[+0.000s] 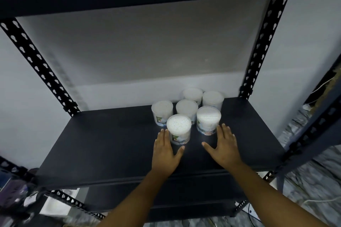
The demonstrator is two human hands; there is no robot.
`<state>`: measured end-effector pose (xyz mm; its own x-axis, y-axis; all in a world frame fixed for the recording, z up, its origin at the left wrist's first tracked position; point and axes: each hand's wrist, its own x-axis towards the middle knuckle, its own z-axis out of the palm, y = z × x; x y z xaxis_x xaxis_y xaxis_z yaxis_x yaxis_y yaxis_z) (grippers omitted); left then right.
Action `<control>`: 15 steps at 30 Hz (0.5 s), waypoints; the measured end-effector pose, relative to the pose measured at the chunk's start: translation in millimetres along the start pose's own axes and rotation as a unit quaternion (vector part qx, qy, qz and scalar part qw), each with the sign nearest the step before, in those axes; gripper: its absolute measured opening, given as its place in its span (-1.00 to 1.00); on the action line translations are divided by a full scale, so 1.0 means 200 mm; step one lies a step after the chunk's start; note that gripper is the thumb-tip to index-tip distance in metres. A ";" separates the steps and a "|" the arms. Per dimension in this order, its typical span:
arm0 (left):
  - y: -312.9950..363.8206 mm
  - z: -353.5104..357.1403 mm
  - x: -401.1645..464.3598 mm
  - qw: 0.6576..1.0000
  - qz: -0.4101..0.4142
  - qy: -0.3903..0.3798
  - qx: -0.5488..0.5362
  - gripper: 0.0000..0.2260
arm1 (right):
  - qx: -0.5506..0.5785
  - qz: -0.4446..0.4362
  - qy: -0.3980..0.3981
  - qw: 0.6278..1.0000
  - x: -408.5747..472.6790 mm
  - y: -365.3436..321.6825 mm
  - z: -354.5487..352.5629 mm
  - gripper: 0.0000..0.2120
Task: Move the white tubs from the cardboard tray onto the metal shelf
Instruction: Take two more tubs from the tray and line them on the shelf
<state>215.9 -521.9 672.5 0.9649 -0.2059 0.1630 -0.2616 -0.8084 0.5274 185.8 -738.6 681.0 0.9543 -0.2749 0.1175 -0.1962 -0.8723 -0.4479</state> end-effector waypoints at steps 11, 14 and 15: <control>-0.03 -0.20 -0.34 0.981 0.039 -0.088 0.170 -0.28 | -0.083 -0.021 -0.048 0.995 -0.45 -0.21 -0.06 -0.22; -0.07 -0.24 -0.48 0.979 0.037 -0.104 0.172 -0.32 | -0.097 -0.025 -0.058 0.993 -0.60 -0.26 -0.06 -0.24; -0.08 -0.26 -0.52 0.979 0.036 -0.107 0.171 -0.32 | -0.099 -0.028 -0.060 0.993 -0.64 -0.28 -0.05 -0.24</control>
<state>118.2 -458.6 689.1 0.9366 -0.3503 -0.0072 -0.3414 -0.9171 0.2058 71.3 -659.0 700.2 0.9825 -0.1845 0.0257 -0.1717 -0.9506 -0.2585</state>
